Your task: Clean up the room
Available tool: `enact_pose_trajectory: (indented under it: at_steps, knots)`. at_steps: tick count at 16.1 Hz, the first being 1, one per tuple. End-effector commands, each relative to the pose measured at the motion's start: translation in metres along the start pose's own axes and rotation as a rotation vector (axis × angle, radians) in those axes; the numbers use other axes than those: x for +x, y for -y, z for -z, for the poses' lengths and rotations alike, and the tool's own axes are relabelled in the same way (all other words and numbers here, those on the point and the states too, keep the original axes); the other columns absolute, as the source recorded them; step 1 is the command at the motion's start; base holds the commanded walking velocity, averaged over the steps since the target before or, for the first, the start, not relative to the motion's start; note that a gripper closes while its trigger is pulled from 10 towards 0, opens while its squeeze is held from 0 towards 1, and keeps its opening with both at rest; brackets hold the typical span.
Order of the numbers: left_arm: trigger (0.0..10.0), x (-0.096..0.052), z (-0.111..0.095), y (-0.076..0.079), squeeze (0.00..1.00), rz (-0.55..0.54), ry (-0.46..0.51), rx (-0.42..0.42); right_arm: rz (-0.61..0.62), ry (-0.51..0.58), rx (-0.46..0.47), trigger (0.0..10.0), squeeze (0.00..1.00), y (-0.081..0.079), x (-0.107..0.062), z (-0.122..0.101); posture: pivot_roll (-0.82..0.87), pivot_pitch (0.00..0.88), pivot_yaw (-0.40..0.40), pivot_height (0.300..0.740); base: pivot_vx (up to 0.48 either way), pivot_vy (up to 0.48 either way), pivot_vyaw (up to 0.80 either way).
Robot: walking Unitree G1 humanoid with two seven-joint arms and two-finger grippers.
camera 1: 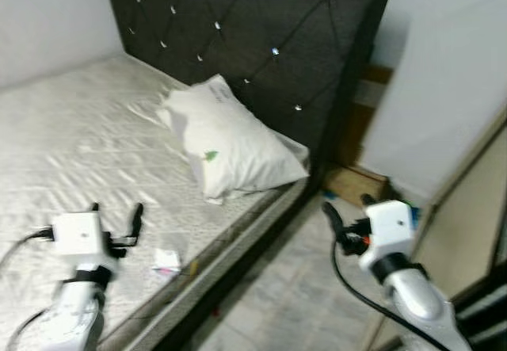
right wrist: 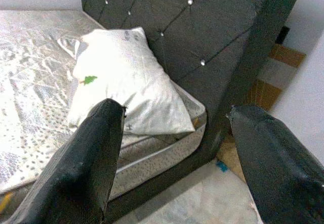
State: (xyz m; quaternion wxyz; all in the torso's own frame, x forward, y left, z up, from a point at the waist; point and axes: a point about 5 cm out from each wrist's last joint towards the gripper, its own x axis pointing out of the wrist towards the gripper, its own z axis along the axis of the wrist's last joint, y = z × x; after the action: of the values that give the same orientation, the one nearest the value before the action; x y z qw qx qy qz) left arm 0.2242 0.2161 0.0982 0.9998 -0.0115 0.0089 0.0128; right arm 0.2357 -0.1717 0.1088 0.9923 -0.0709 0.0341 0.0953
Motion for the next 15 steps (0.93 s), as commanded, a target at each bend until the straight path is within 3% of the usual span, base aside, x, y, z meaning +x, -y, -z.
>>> enact_pose_trajectory:
  at_steps: [1,10,15]
  knots:
    - [10.0,0.001,-0.0038,-0.0014,0.0,0.004,0.015,0.008,0.0,0.018,0.0,10.0,0.0,-0.0004,0.0022,-0.005,-0.06,0.0,-0.066,0.74,0.285,0.0,0.0]
    - [10.0,0.0022,-0.004,-0.0013,0.0,0.004,0.017,0.005,0.003,0.015,0.017,10.0,0.0,0.0002,0.0038,-0.0044,-0.06,0.0,-0.065,0.74,0.308,0.0,0.0]
    - [10.0,0.0026,-0.0029,-0.0041,0.0,-0.031,0.018,0.019,0.002,0.016,-0.006,10.0,0.0,-0.0002,0.0044,-0.0043,-0.06,0.0,-0.066,0.74,0.0,0.0,0.12]
